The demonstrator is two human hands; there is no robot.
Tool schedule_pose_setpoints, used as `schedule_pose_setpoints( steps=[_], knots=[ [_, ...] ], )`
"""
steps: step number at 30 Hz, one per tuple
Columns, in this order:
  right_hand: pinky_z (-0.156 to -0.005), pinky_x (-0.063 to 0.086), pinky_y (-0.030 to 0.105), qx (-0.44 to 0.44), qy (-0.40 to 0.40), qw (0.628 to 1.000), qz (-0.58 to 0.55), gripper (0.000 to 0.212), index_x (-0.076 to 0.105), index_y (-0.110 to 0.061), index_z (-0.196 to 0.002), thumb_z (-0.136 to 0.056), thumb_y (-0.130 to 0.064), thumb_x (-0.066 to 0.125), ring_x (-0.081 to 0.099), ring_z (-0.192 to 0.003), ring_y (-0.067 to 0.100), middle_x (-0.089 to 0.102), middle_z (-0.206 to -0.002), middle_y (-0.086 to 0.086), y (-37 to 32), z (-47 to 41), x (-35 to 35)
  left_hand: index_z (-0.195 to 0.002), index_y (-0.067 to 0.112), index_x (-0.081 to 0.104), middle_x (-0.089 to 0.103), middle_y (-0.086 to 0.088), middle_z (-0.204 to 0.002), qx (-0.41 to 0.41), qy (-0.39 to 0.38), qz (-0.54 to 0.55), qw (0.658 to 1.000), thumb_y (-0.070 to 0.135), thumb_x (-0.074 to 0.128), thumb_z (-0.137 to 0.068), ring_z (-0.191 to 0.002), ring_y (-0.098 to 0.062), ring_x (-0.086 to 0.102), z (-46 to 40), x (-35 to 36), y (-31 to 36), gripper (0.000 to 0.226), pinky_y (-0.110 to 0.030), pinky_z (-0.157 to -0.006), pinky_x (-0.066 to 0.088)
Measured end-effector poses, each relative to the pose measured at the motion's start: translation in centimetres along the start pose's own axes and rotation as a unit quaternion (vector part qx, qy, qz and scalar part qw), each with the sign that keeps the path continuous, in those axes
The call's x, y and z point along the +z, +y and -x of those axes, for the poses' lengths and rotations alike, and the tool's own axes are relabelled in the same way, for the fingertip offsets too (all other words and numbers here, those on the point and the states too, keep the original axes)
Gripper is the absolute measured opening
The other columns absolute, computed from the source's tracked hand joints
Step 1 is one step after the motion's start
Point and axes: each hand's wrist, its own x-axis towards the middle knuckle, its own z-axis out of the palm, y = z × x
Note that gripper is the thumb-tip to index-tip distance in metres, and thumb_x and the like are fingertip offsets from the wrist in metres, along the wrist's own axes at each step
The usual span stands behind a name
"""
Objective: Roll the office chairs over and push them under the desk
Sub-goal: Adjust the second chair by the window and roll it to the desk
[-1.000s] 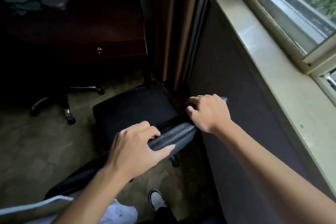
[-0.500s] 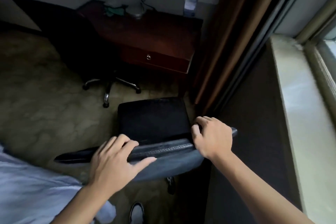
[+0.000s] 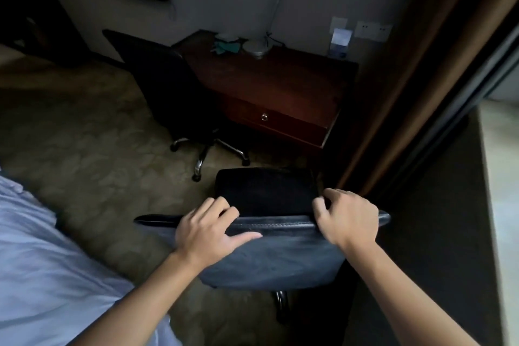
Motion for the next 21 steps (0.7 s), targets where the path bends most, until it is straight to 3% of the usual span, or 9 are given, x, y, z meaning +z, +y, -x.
schedule_pose_setpoints(
  steps=[7, 13, 16, 21],
  knots=[
    [-0.048, 0.023, 0.028, -0.012, 0.029, 0.999, -0.018, 0.037, 0.036, -0.02, -0.05, -0.078, -0.042, 0.043, 0.055, -0.051, 0.022, 0.053, -0.049, -0.001, -2.3, -1.2, 2.0, -0.064, 0.018, 0.057, 0.046, 0.001, -0.065, 0.026, 0.008, -0.013, 1.0, 0.078, 0.065, -0.072, -0.056, -0.017, 0.047, 0.0, 1.7, -4.3, 0.061, -0.031, -0.039, 0.041],
    [-0.047, 0.019, 0.027, -0.009, 0.038, 0.999, -0.025, 0.037, 0.03, -0.02, -0.049, -0.077, -0.04, 0.044, 0.051, -0.046, 0.022, 0.047, -0.045, -0.001, -4.0, -1.1, 2.8, -0.061, 0.018, 0.056, 0.046, 0.001, -0.063, -0.003, -0.013, 0.004, 1.0, 0.081, 0.063, -0.07, -0.056, -0.017, 0.05, -0.4, 1.3, -6.0, 0.064, -0.031, -0.04, 0.042],
    [-0.046, 0.015, 0.026, -0.012, 0.045, 0.999, -0.02, 0.035, 0.031, -0.02, -0.049, -0.076, -0.038, 0.044, 0.047, -0.045, 0.02, 0.044, -0.045, -0.003, -4.1, 0.1, 3.0, -0.059, 0.019, 0.055, 0.046, 0.002, -0.062, -0.021, -0.01, 0.016, 1.0, 0.081, 0.063, -0.069, -0.057, -0.017, 0.051, 0.5, 0.8, -5.6, 0.064, -0.03, -0.043, 0.042],
    [-0.045, 0.025, 0.028, -0.022, 0.037, 0.999, -0.017, 0.034, 0.038, -0.018, -0.049, -0.077, -0.037, 0.044, 0.047, -0.047, 0.02, 0.045, -0.046, -0.003, -2.9, 4.3, 2.4, -0.057, 0.018, 0.052, 0.046, 0.004, -0.061, -0.058, -0.008, 0.062, 0.996, 0.078, 0.069, -0.067, -0.06, -0.015, 0.049, 3.7, -1.3, -2.5, 0.064, -0.025, -0.054, 0.04]
  ],
)
